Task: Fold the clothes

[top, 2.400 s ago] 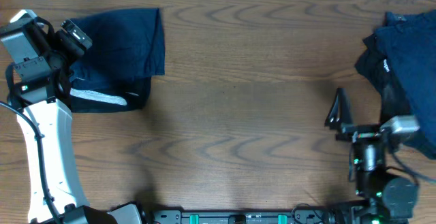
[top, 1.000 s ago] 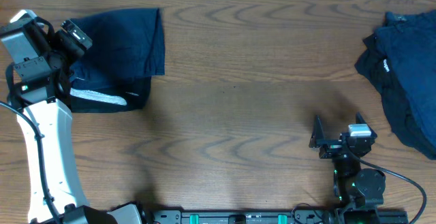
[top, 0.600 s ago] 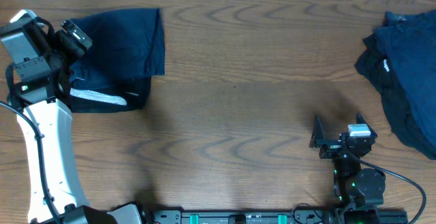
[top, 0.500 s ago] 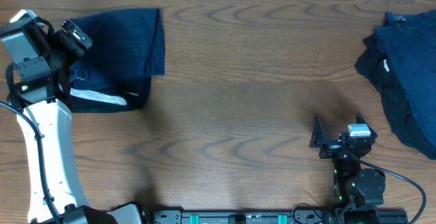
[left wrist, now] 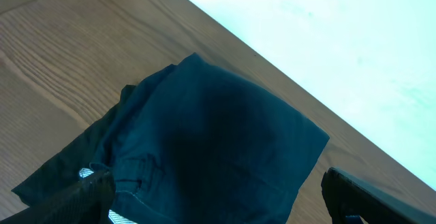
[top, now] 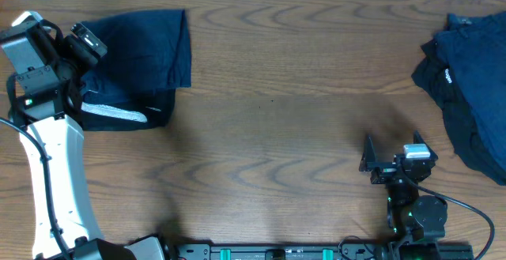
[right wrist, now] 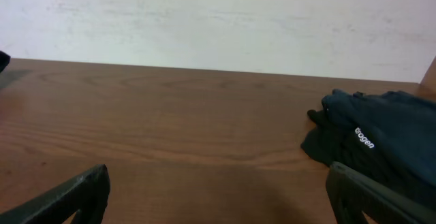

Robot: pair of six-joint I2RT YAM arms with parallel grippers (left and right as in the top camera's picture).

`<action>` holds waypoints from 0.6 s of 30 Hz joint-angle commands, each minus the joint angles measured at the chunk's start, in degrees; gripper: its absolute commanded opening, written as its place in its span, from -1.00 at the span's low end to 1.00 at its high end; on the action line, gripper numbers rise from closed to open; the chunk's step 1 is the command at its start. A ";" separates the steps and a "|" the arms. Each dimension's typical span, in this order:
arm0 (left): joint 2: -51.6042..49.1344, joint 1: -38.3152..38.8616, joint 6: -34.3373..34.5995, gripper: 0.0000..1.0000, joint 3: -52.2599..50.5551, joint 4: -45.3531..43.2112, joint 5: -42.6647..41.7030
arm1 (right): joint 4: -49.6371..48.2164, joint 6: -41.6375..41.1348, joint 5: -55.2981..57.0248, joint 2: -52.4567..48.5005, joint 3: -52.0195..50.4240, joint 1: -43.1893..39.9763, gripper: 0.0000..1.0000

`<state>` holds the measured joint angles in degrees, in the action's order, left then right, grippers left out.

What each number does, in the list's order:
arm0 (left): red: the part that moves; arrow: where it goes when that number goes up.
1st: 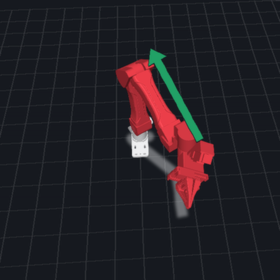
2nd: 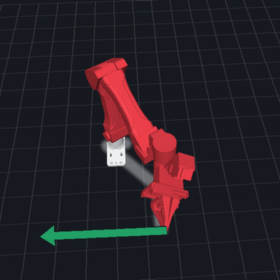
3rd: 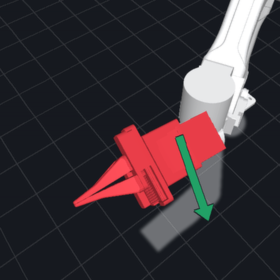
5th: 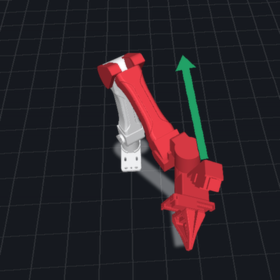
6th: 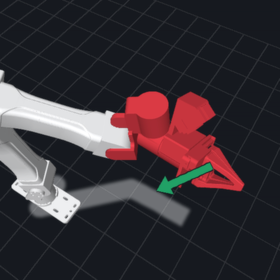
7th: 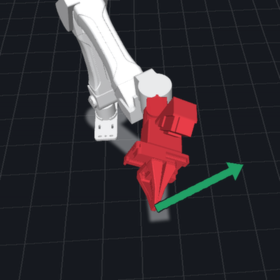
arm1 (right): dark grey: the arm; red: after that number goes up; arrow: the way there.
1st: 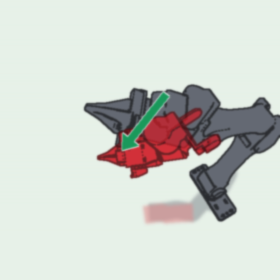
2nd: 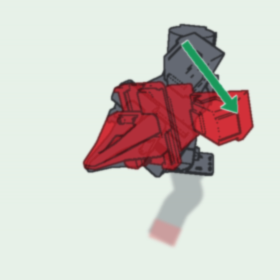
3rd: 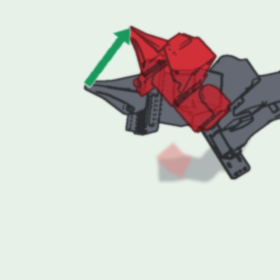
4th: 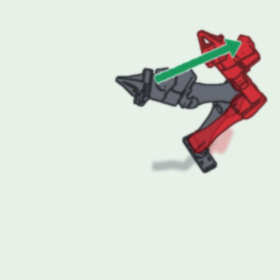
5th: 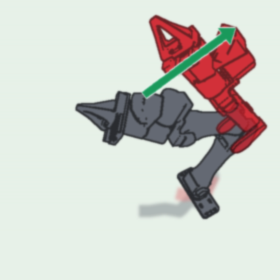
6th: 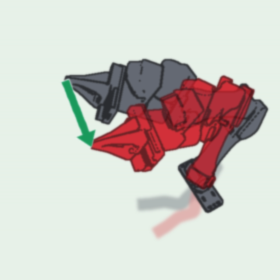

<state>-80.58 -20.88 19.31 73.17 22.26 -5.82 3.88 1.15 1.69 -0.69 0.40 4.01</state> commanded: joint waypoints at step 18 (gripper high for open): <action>-0.28 0.00 -0.11 0.96 -0.33 0.66 0.24 | 0.31 1.07 -0.42 0.42 -0.09 -0.72 0.98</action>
<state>-80.58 -20.88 19.29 73.17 22.35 -5.82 3.88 1.15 1.69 -0.69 0.40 3.70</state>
